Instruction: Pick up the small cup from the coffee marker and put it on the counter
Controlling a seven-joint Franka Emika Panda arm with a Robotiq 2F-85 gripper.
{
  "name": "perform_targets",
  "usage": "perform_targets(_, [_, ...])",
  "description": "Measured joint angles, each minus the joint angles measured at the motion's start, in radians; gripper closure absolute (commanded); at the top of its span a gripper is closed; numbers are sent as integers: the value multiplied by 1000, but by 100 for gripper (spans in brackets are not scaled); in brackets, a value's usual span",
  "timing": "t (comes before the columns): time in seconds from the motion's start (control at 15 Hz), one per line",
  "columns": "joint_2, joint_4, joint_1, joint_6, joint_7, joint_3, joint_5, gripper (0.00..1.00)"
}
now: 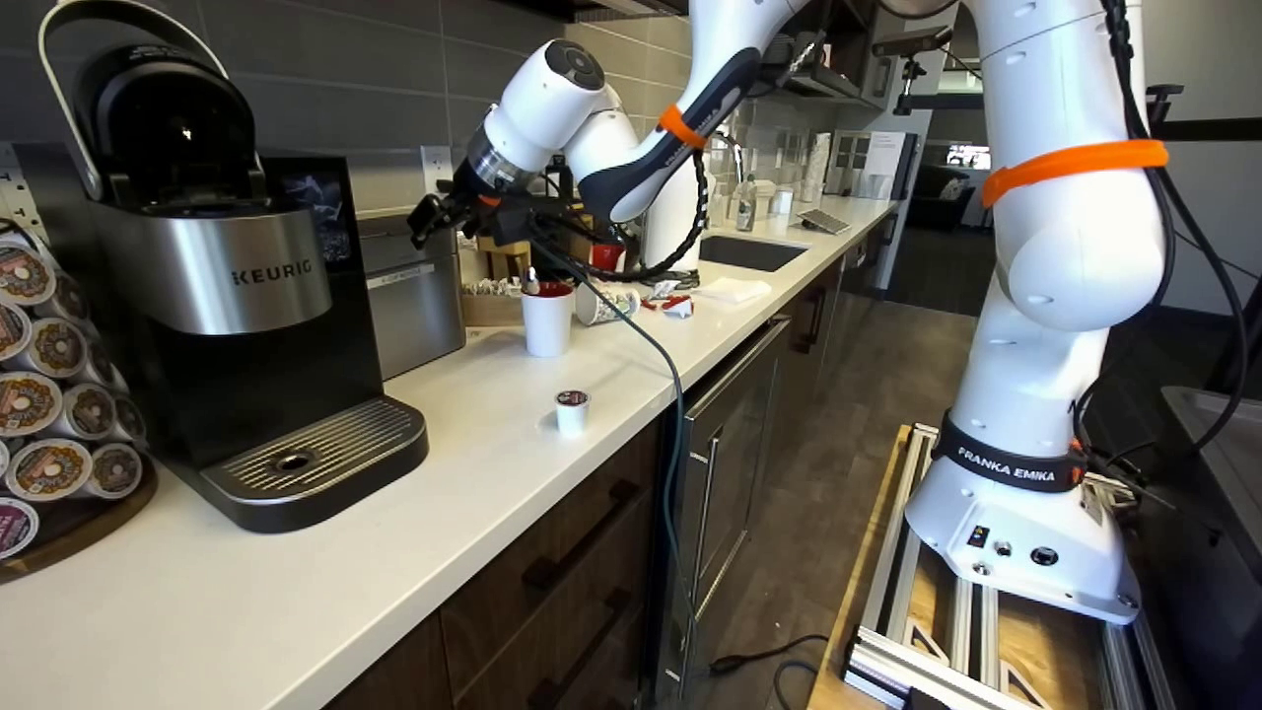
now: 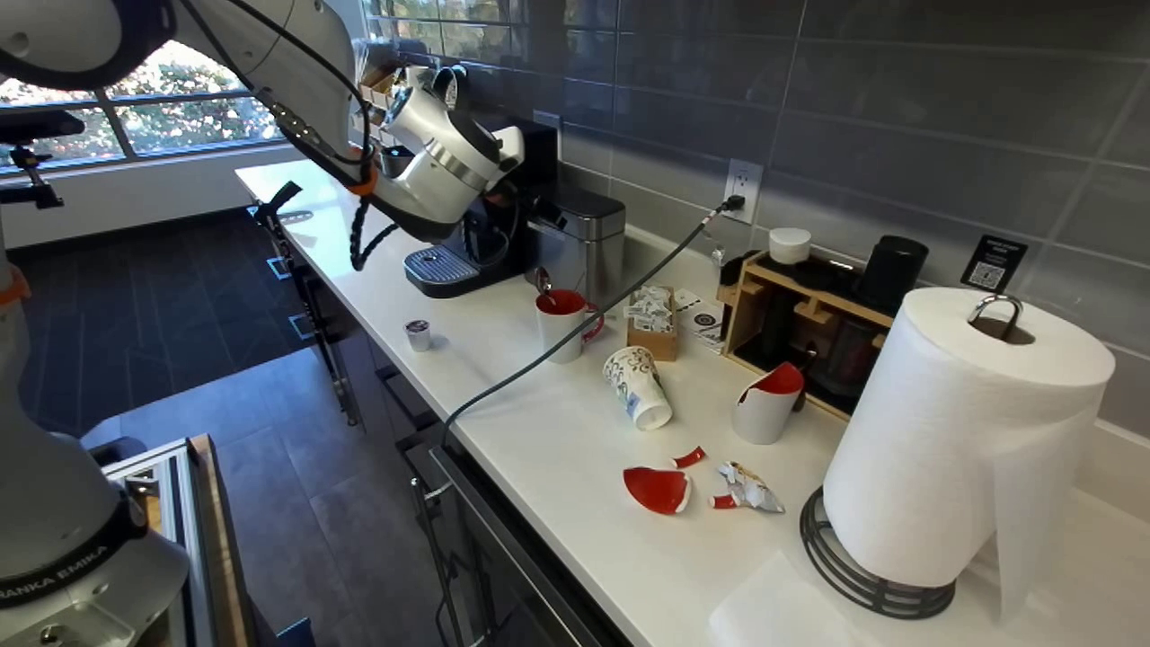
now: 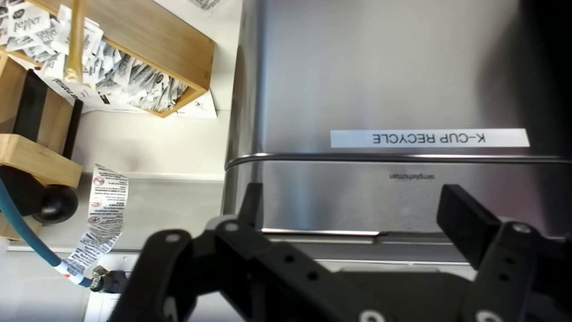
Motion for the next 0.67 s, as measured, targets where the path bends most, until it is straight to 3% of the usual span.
perform_targets(0.67, [37, 66, 0, -68, -144, 27, 145, 0])
